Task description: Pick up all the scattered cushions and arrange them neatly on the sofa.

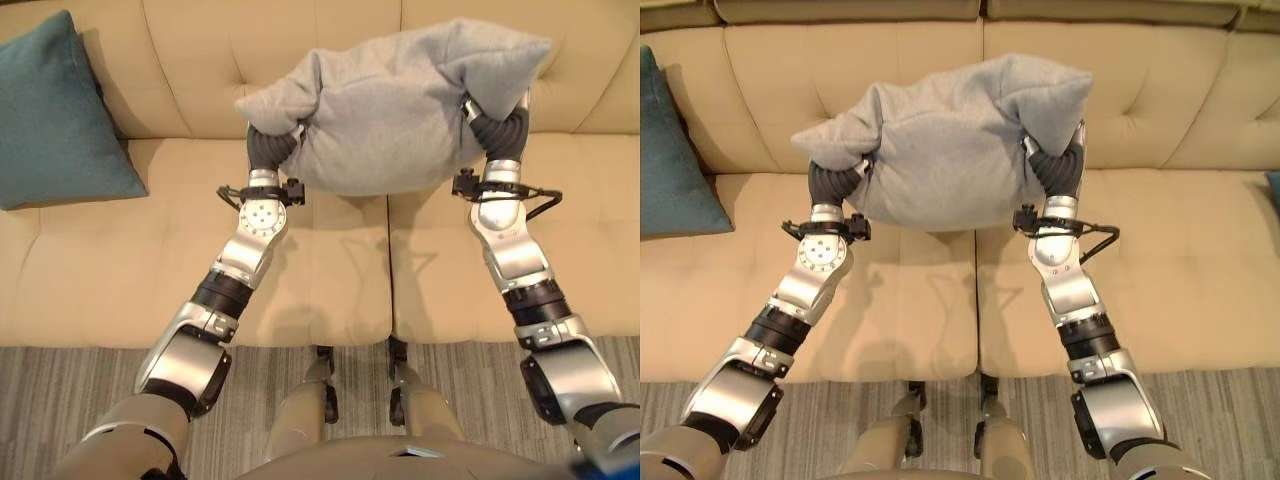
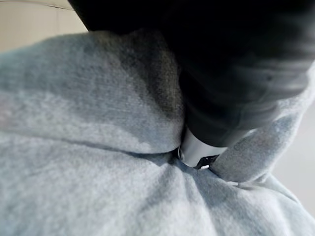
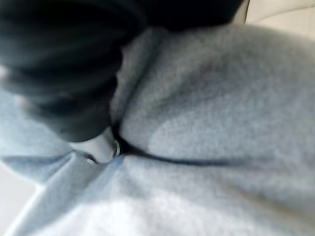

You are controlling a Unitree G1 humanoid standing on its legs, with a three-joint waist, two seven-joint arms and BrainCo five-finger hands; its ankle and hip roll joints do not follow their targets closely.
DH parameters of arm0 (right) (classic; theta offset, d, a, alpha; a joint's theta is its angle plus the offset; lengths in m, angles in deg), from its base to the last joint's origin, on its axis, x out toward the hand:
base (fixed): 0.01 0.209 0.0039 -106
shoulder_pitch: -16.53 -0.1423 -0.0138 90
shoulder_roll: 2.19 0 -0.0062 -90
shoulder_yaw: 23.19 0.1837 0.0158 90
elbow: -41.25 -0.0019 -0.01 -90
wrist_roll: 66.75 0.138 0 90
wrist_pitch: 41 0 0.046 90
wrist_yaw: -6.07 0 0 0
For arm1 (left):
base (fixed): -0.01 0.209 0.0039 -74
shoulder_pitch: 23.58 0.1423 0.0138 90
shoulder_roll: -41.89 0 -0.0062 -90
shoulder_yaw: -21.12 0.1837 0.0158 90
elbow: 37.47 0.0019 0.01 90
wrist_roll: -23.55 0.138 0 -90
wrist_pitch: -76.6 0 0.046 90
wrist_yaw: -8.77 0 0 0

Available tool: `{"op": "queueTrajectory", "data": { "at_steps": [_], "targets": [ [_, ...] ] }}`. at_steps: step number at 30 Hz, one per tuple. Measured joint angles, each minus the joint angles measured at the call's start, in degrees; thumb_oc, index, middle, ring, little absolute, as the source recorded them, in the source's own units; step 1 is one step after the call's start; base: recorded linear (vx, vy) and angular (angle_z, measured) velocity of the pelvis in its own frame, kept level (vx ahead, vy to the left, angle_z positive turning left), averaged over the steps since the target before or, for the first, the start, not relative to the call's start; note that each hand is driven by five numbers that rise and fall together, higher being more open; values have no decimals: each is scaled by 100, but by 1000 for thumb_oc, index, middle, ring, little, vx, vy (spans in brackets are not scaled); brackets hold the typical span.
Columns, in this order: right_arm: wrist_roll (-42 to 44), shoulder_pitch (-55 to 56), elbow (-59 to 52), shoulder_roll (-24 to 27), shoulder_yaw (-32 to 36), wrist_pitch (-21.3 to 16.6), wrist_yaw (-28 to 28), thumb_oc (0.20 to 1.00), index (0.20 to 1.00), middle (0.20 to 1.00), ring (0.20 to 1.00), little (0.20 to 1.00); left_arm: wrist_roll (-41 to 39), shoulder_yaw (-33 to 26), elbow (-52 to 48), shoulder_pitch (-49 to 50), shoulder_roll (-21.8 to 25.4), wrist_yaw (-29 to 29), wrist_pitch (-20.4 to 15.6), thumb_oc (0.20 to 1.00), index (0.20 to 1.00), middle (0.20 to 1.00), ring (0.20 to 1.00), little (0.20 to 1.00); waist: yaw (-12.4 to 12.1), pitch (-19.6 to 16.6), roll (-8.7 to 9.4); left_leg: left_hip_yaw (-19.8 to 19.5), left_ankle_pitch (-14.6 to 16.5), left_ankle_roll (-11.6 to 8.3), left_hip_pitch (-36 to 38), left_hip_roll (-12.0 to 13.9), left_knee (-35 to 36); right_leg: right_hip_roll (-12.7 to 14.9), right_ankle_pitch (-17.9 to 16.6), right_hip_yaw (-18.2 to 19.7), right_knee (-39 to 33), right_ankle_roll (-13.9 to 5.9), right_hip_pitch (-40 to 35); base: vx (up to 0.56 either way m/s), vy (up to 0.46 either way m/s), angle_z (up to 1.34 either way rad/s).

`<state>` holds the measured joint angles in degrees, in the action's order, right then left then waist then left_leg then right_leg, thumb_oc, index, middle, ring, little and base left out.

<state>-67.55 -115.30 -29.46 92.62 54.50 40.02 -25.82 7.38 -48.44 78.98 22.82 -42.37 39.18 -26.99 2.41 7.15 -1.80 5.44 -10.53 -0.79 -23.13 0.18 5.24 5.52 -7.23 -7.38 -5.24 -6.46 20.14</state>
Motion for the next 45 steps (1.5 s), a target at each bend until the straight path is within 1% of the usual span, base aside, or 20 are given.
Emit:
{"op": "queueTrajectory", "data": {
  "at_steps": [1,2,3,6,10,15,19,24,25,26,27,30,31,34,35,38,39,42,44,45],
  "targets": [
    [-1,-239,218,26,-66,5,-36,200,200,200,200,200,1,45,133,-191,15,42,-1,200,200,200,200,200,-9,1,-43,2,-5,-5,-98,14,0,-10,-19,-30,0,8,113,-71,-16,-4],
    [2,-736,660,79,-199,20,-121,200,200,200,200,200,-2,153,502,-668,173,135,-13,200,200,200,200,200,-23,1,-105,6,-30,-34,-374,51,0,-44,-46,-34,1,21,398,-16,-7,-6],
    [6,-857,757,80,-227,61,-166,200,200,200,200,200,-5,176,645,-877,261,136,-9,200,200,200,200,200,-33,1,-110,5,-60,-58,-549,75,0,-72,-100,-38,2,67,573,-6,-11,-6],
    [8,-816,777,133,-372,80,-217,200,200,200,200,200,-11,228,651,-861,347,145,-10,200,200,200,200,200,-39,6,-118,7,-61,-58,-683,90,-1,-85,-95,-33,2,67,730,14,-17,-6],
    [76,-454,764,162,-379,92,-217,200,200,200,200,200,-13,221,556,-610,159,147,-10,200,200,200,200,200,-28,6,-117,14,-62,-57,-631,91,-1,-79,-95,-49,4,67,693,-1,-5,-1],
    [179,-10,647,-116,-370,115,-225,200,200,200,200,200,-13,189,480,-400,4,221,-8,200,200,200,200,200,72,6,-116,9,-62,-57,-465,105,0,-85,-93,-74,3,64,550,9,-15,-3],
    [176,82,576,-98,-368,115,-226,200,200,200,200,200,-12,134,282,-199,-12,245,-7,200,200,200,200,200,124,6,-115,4,-60,-59,-470,111,1,-90,-46,-78,2,7,553,-19,-2,0],
    [158,36,749,39,-395,116,-225,200,200,200,200,200,-14,159,285,-168,-11,237,-40,200,200,200,200,200,103,5,-114,-69,-31,-99,-779,159,2,-147,-87,-92,3,71,871,-7,-7,-2],
    [129,-138,947,128,-480,116,-221,200,200,200,200,200,-14,152,284,-174,2,216,-87,357,357,357,357,357,101,4,-114,-77,-38,-97,-859,159,2,-147,-106,-93,3,88,950,-12,-32,1],
    [71,-279,1054,220,-519,117,-219,395,395,395,395,395,-18,154,284,-191,-14,203,-125,1000,1000,1000,1000,1000,95,0,-117,-102,-46,-111,-926,159,2,-148,-114,-109,5,95,1017,-15,-28,4],
    [48,-368,1110,262,-508,116,-222,1000,1000,1000,1000,1000,-18,148,285,-195,-7,202,-177,1000,1000,1000,1000,1000,79,-9,-118,-124,-61,-126,-977,162,2,-152,-119,-125,8,101,1059,-16,-39,6],
    [42,-868,1639,559,-650,194,-206,1000,1000,1000,1000,1000,-20,156,439,-331,3,176,-224,1000,1000,1000,1000,1000,-14,-13,-114,-133,-71,-123,-1003,166,1,-156,-140,-135,22,131,1088,-16,-45,2],
    [42,-1202,1895,710,-766,240,-198,1000,1000,1000,1000,1000,-21,174,663,-576,52,135,-229,1000,1000,1000,1000,1000,-39,-17,-109,-147,-83,-138,-1014,171,0,-164,-138,-151,27,128,1086,-9,-72,8],
    [49,-2155,2509,1379,-1175,450,-113,1000,1000,1000,1000,1000,-73,201,1268,-1461,558,63,-200,1000,1000,1000,1000,1000,-43,-18,-108,-295,-193,-290,-1111,191,-4,-181,-135,-308,28,125,1100,-2,-49,21],
    [47,-2446,2534,1665,-1331,490,-75,1000,1000,1000,1000,1000,-126,202,1431,-1651,916,52,-200,1000,1000,1000,1000,1000,-83,-23,-100,-299,-202,-299,-1087,209,-34,-199,-135,-311,28,124,1047,2,-38,16],
    [196,-2972,3356,1910,-1661,515,127,1000,1000,1000,1000,1000,-213,415,2748,-2155,1570,-291,-73,1000,1000,1000,1000,1000,-83,-22,-97,-297,-203,-298,-919,218,-51,-203,-134,-416,30,124,851,14,-23,6],
    [296,-2968,3514,2025,-1662,561,185,1000,1000,1000,1000,1000,-367,375,2936,-2171,1654,-309,-39,1000,1000,1000,1000,1000,-81,-22,-97,-304,-203,-298,-836,224,-52,-210,-132,-458,29,121,745,26,-9,16],
    [656,-2824,3572,2214,-1344,613,304,1000,1000,1000,1000,1000,-582,215,2843,-1920,1965,-531,-9,1000,1000,1000,1000,1000,-107,-35,-67,-331,-202,-298,-576,226,-26,-217,-43,-487,28,5,455,35,5,14],
    [744,-2297,3216,2355,-994,613,322,1000,1000,1000,1000,1000,-580,29,2146,-1443,2018,-557,-38,1000,1000,1000,1000,1000,-164,-53,-35,-373,-200,-301,-410,227,-10,-220,5,-542,34,-52,274,36,2,9],
    [742,-1895,2894,2392,-883,615,390,1000,1000,1000,1000,1000,-571,-74,1673,-1073,2072,-567,-22,1000,1000,1000,1000,1000,-178,-101,38,-382,-152,-361,-348,231,-5,-220,92,-543,32,-79,206,36,0,6]
  ]
}}
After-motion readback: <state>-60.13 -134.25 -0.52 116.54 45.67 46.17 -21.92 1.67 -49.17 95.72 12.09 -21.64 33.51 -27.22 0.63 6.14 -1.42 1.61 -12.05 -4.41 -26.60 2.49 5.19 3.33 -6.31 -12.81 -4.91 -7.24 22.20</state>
